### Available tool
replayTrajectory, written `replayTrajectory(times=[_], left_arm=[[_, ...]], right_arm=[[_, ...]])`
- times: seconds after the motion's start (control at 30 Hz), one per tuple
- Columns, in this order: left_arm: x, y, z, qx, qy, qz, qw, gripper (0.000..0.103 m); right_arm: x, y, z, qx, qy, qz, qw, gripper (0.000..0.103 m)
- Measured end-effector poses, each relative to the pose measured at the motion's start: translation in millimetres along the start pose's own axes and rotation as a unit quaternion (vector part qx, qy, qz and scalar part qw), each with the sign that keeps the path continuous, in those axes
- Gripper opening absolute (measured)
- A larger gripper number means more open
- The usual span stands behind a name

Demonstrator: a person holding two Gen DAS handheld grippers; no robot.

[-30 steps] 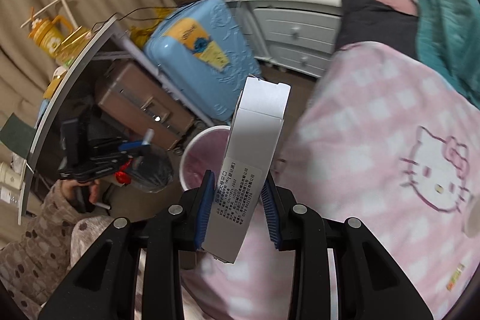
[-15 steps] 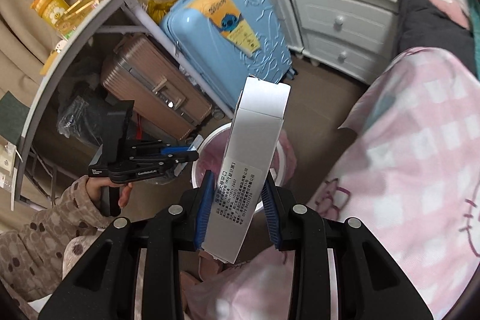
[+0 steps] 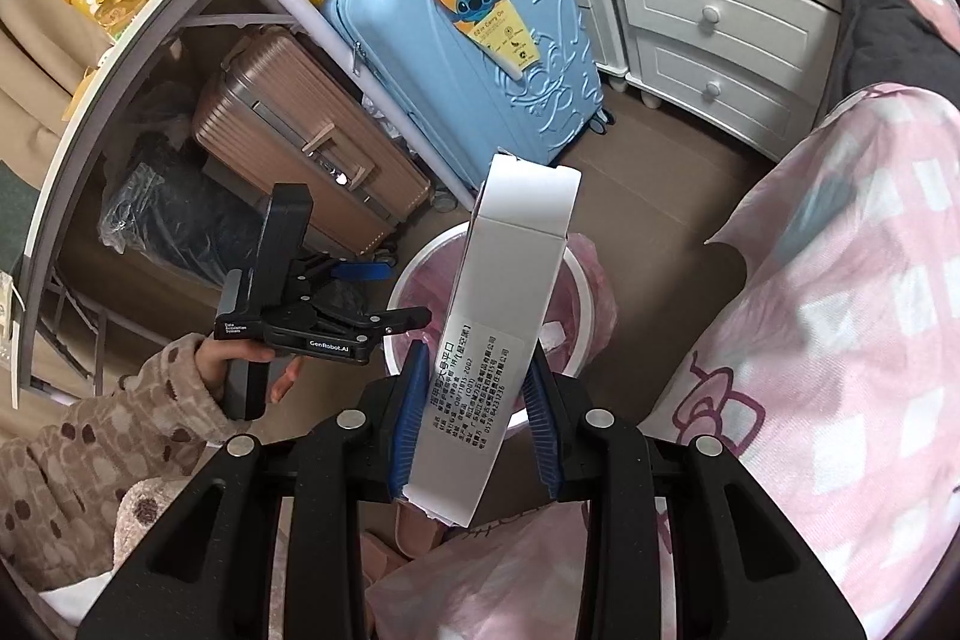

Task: Collect trash
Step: 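Open the left tool to drop the strip while the right tool drops the box, then swing both tools back toward the bed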

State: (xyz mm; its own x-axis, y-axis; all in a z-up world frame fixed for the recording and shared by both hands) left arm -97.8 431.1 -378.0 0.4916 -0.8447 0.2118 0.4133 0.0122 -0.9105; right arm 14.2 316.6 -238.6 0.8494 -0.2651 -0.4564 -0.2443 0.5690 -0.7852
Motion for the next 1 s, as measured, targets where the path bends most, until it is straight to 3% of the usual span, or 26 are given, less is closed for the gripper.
replayTrajectory(times=[0.13, 0.33, 0.6, 0.63, 0.67, 0.73, 0.83, 1.0], left_arm=[[-12.2, -13.1, -8.8, 0.01, -0.004, 0.033, 0.9994, 0.098], [-39.0, -47.3, -36.5, 0.021, -0.052, 0.069, 0.9961, 0.098], [-74.2, -102.1, -86.3, 0.052, -0.149, 0.115, 0.9809, 0.098], [-75.9, -109.4, -92.5, 0.056, -0.155, 0.119, 0.9791, 0.098], [-76.2, -116.1, -98.4, 0.059, -0.16, 0.119, 0.9782, 0.098], [-77.8, -124.8, -104.7, 0.059, -0.167, 0.121, 0.9767, 0.098], [-77.4, -136.3, -110.8, 0.059, -0.173, 0.117, 0.9762, 0.098], [-69.7, -155.1, -105.4, 0.064, -0.171, 0.122, 0.9756, 0.098]], right_arm=[[-4.5, 13.1, 1.2, -0.012, -0.005, 0.003, 1.0, 0.031], [-26.5, 40.4, 8.1, -0.03, -0.034, 0.012, 0.999, 0.031], [-59.6, 106.0, 21.2, -0.067, -0.084, -0.001, 0.994, 0.033], [-60.8, 117.7, 22.9, -0.074, -0.089, -0.008, 0.993, 0.037], [-61.9, 127.8, 23.7, -0.081, -0.098, -0.015, 0.992, 0.059], [-61.1, 144.0, 26.0, -0.082, -0.13, -0.061, 0.986, 0.078], [-61.4, 143.8, 24.9, -0.084, -0.145, -0.094, 0.981, 0.083], [-65.4, 102.9, 20.9, -0.053, -0.125, -0.076, 0.988, 0.089]])
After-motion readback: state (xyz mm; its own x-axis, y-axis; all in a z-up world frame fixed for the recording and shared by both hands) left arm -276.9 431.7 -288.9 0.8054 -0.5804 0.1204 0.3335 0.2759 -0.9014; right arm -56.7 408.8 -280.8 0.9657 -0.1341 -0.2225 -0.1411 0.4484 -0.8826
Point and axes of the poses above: each gripper's, at about its wrist camera, not at the fingertips, and y roughly the way its jaws point, x to its right, z to its top, the point moved 9 cm from there along y, roughly the way its jaws point, and after that the axes turned 5 degrees about z, right-handed, at the moved point
